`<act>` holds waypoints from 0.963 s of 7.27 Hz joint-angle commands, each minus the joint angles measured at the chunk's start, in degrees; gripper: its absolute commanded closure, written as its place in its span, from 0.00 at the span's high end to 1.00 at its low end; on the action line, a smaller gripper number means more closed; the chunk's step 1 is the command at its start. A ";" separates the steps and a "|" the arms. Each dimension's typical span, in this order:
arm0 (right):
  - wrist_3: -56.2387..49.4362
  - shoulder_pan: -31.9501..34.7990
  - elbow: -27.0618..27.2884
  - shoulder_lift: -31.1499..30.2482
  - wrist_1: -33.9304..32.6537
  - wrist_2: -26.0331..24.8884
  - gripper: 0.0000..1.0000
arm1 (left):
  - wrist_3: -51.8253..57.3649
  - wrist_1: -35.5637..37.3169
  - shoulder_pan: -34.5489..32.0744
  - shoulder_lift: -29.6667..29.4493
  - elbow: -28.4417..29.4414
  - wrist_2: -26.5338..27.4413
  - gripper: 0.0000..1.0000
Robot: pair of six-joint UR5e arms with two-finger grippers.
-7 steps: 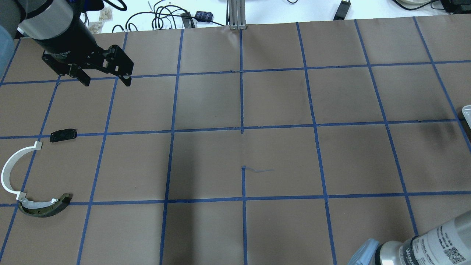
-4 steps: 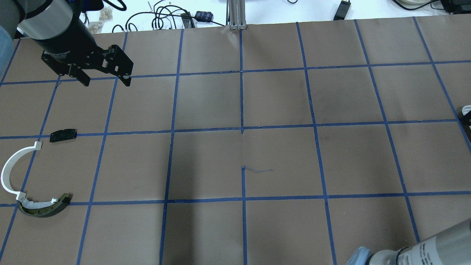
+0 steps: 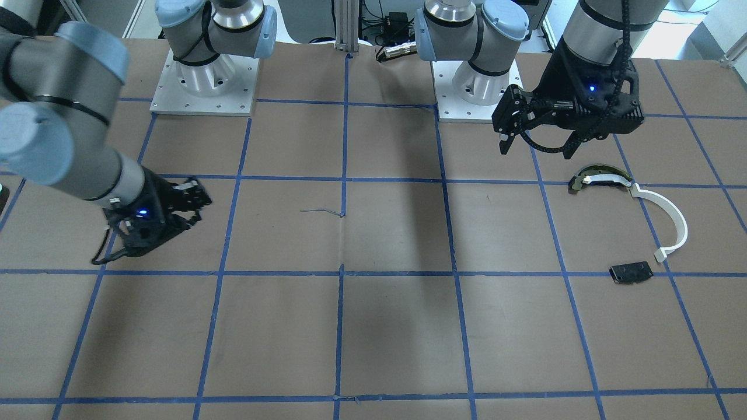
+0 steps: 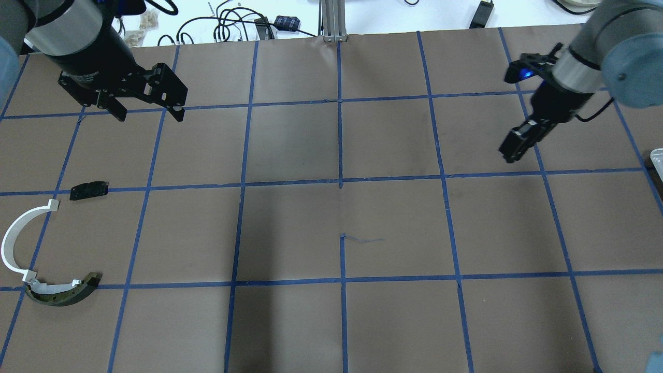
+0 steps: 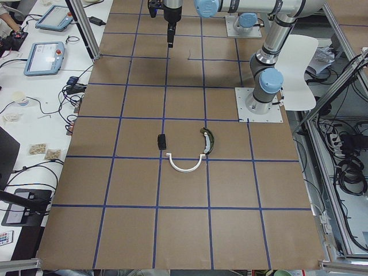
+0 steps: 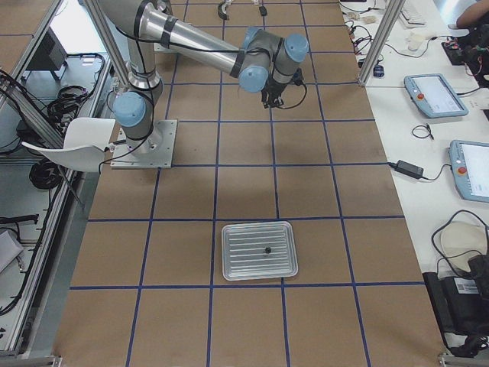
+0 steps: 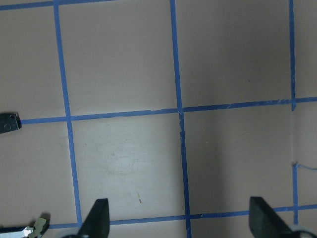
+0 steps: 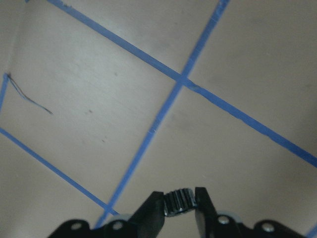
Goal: Place bearing gear from tray to pile
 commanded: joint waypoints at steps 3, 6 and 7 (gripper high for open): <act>41.67 21.50 1.21 11.93 -25.34 4.63 0.00 | 0.00 0.01 0.19 0.00 0.00 -0.02 1.00; 53.25 25.84 1.47 13.44 -27.95 4.80 0.09 | 0.00 0.01 0.19 0.00 0.00 -0.02 1.00; 54.48 25.94 2.08 13.62 -28.03 4.63 0.38 | 0.00 -0.08 0.11 0.00 0.00 0.06 1.00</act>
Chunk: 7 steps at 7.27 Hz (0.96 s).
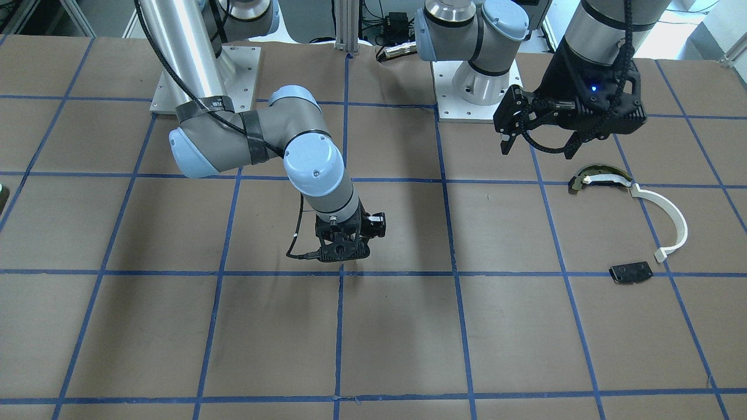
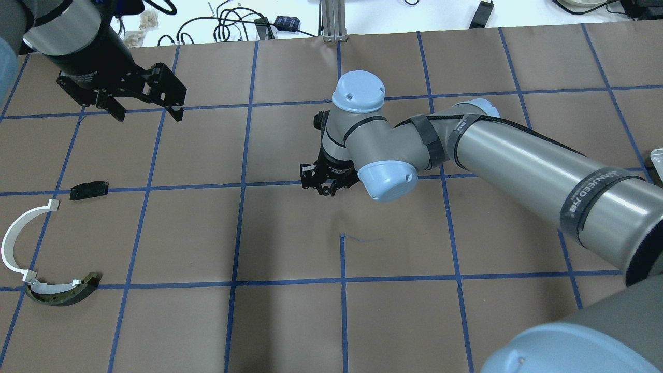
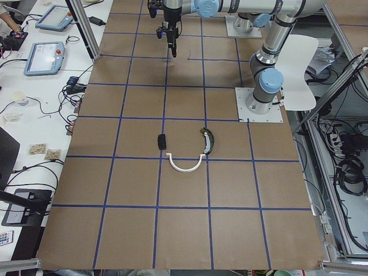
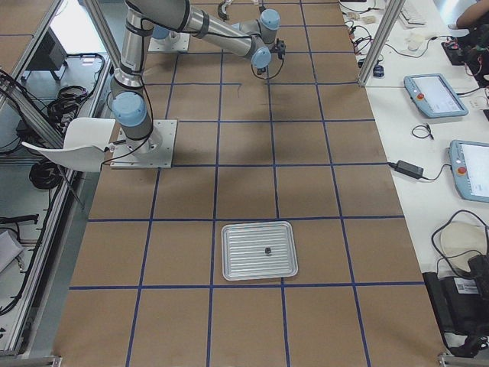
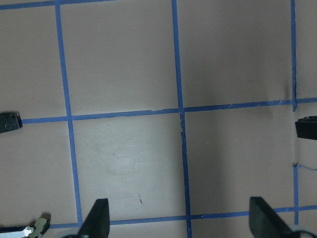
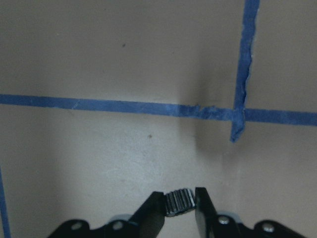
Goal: Place bearing gear from tray to pile
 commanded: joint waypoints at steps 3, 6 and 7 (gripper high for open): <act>2.06 0.22 1.26 -0.54 -0.23 -0.95 0.82 | 0.00 -0.59 -0.34 -0.09 -0.26 0.07 1.00; -6.67 -16.13 1.43 -12.11 12.25 -3.58 1.00 | -5.26 5.24 -7.32 -4.55 -3.15 -2.92 1.00; -17.78 -25.96 1.43 -15.54 17.21 -8.81 1.00 | -9.80 10.77 -11.37 -7.09 -6.29 -2.66 1.00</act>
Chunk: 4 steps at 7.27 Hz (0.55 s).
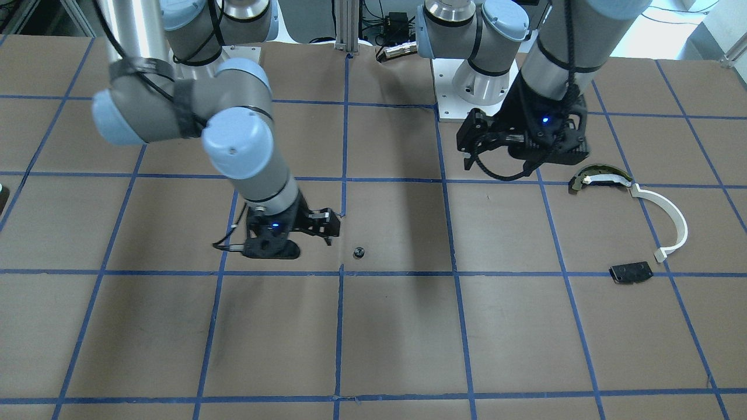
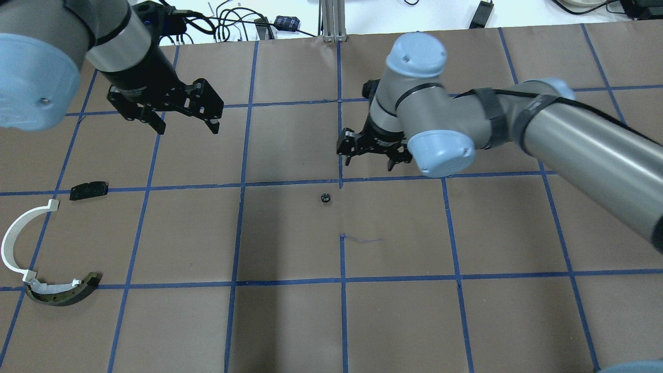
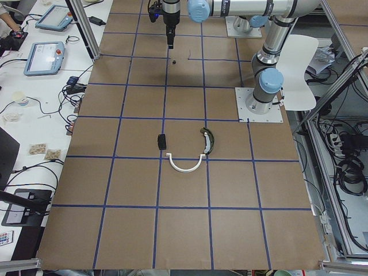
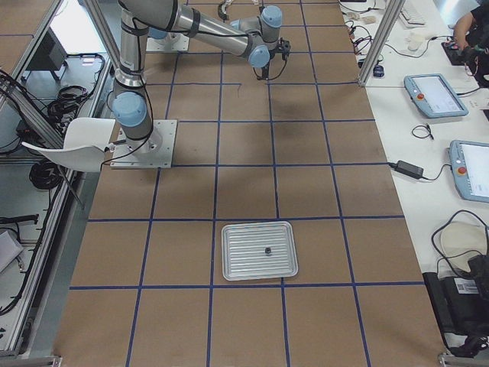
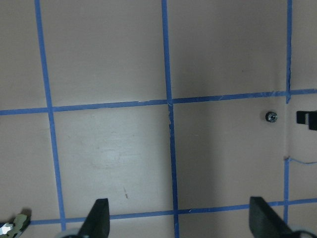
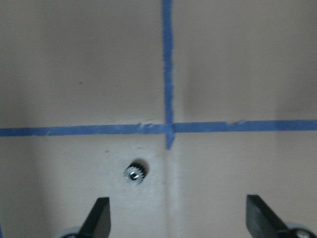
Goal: Place bearing gear from tray to pile
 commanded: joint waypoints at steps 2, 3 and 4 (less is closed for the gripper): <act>-25.20 -30.11 -0.24 -6.47 10.03 -9.69 1.00 | -14.54 19.65 -11.35 -8.83 -10.88 -0.56 1.00; -32.56 -36.99 -1.20 -6.21 9.17 -13.18 1.00 | -18.41 23.71 -14.17 -12.17 -12.05 0.05 1.00; -41.95 -44.54 -3.39 -4.47 7.34 -14.44 1.00 | -20.97 26.79 -15.15 -15.59 -12.06 -0.03 1.00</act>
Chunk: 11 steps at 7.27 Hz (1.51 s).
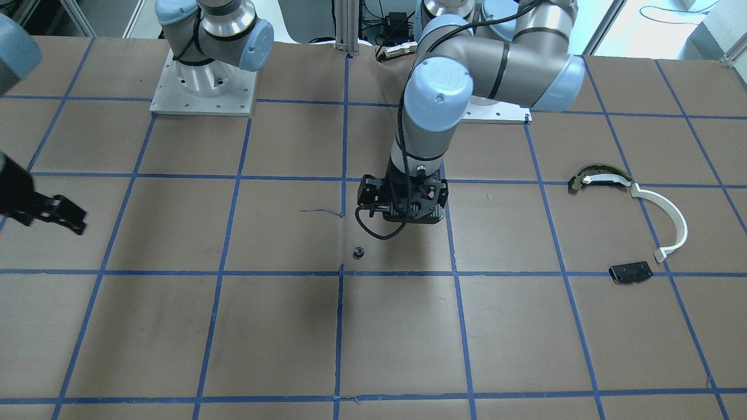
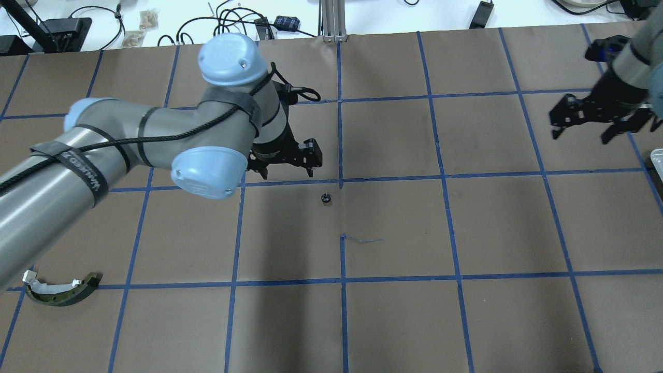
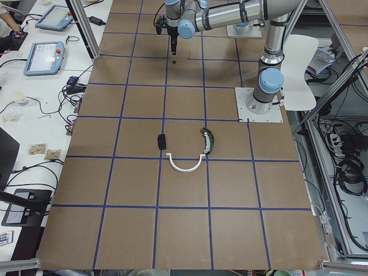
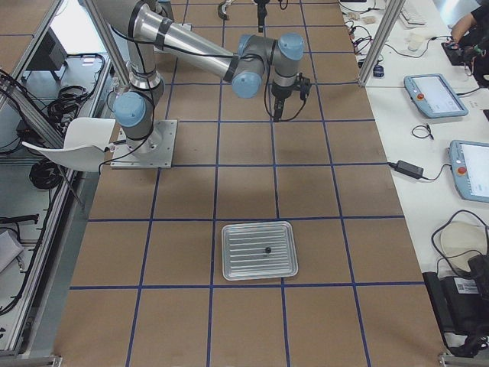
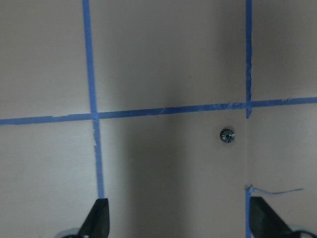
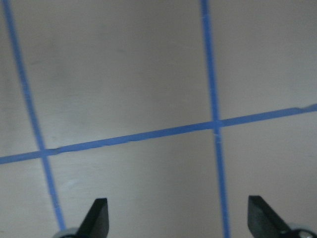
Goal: Place bearing gear from tray to pile
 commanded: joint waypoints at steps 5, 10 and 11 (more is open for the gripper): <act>-25.75 -20.12 -17.54 24.87 -15.39 -4.48 1.00 | -11.22 11.77 -6.50 -13.58 -0.67 1.68 1.00; -23.65 -20.31 -17.12 29.11 -14.97 -5.27 0.92 | -8.86 14.14 -6.50 -14.29 0.29 1.69 0.75; -23.47 -20.39 -17.03 29.30 -14.97 -7.54 0.84 | -8.76 14.23 -6.50 -14.55 0.38 1.86 0.75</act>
